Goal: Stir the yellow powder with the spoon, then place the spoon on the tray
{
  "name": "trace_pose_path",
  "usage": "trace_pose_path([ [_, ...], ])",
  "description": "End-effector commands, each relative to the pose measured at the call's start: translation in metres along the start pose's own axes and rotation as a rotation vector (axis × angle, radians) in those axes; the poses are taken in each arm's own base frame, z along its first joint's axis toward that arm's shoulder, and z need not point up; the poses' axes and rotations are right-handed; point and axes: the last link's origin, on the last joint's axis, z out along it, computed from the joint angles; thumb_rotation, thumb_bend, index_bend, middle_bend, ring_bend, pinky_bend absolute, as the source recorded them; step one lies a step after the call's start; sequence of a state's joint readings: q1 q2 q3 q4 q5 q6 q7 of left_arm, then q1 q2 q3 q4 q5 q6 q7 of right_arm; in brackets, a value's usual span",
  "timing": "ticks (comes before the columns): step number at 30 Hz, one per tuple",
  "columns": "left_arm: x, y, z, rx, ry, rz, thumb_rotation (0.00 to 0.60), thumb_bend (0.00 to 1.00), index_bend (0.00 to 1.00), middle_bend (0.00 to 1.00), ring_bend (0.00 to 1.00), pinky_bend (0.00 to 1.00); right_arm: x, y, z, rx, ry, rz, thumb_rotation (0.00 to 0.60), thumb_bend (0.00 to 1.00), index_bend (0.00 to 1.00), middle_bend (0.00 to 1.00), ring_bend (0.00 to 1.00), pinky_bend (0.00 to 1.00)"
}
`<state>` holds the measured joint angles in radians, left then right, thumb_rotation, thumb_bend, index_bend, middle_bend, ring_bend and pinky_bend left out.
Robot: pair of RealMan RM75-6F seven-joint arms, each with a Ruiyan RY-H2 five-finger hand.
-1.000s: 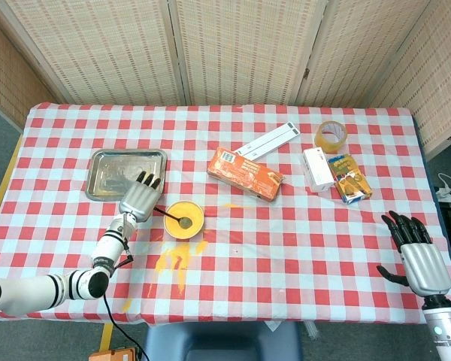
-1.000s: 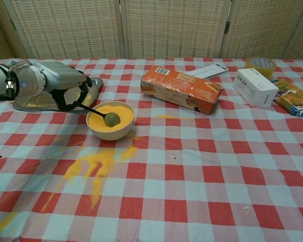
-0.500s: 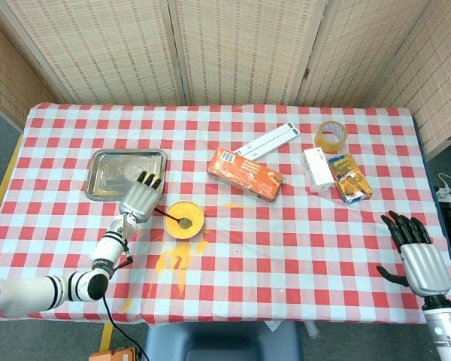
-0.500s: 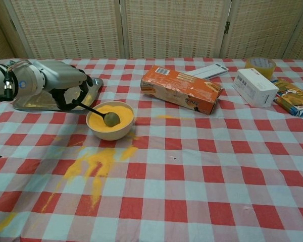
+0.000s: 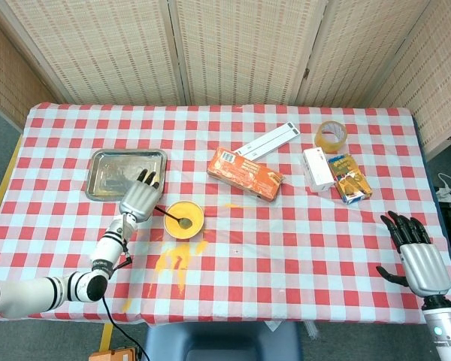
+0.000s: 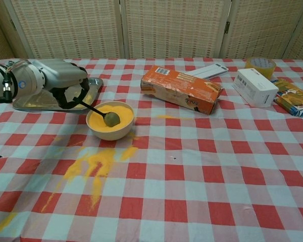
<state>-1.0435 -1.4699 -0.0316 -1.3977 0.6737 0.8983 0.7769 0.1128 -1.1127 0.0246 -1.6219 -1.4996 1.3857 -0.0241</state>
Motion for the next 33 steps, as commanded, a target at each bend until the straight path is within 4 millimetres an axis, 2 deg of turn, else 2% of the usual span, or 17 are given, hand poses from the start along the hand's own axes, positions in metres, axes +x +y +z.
trace_pose_path([
  [1,-0.001,-0.001,0.0,0.0,0.009,-0.005,0.6,0.62,0.86,0.31,0.04,0.04,0.0,0.0,0.0,0.0,-0.001,-0.001,0.6,0.09,0.0,0.0,0.0,0.0],
  [5,-0.002,-0.002,-0.002,-0.001,0.02,-0.016,0.6,0.66,0.87,0.33,0.06,0.04,-0.001,0.0,0.0,0.001,-0.003,-0.002,0.6,0.09,0.0,0.0,0.0,0.0],
  [13,0.0,-0.004,-0.009,-0.021,0.065,-0.051,0.6,0.68,0.87,0.38,0.1,0.04,-0.001,-0.001,0.0,0.003,-0.005,-0.002,0.6,0.09,0.0,0.0,0.0,0.0],
  [20,0.001,-0.005,-0.012,-0.027,0.075,-0.045,0.6,0.67,0.87,0.38,0.1,0.04,0.001,-0.002,-0.002,0.007,0.0,0.001,0.6,0.09,0.0,0.0,0.0,0.0],
  [26,-0.003,-0.007,-0.013,-0.039,0.06,-0.044,0.6,0.59,0.67,0.3,0.09,0.04,0.002,-0.001,-0.003,0.008,0.004,0.005,0.6,0.1,0.0,0.0,0.0,0.0],
  [33,-0.008,-0.009,-0.014,-0.039,0.022,-0.032,0.6,0.57,0.56,0.26,0.07,0.04,0.002,-0.001,-0.003,0.009,0.004,0.005,0.6,0.1,0.0,0.0,0.0,0.0],
])
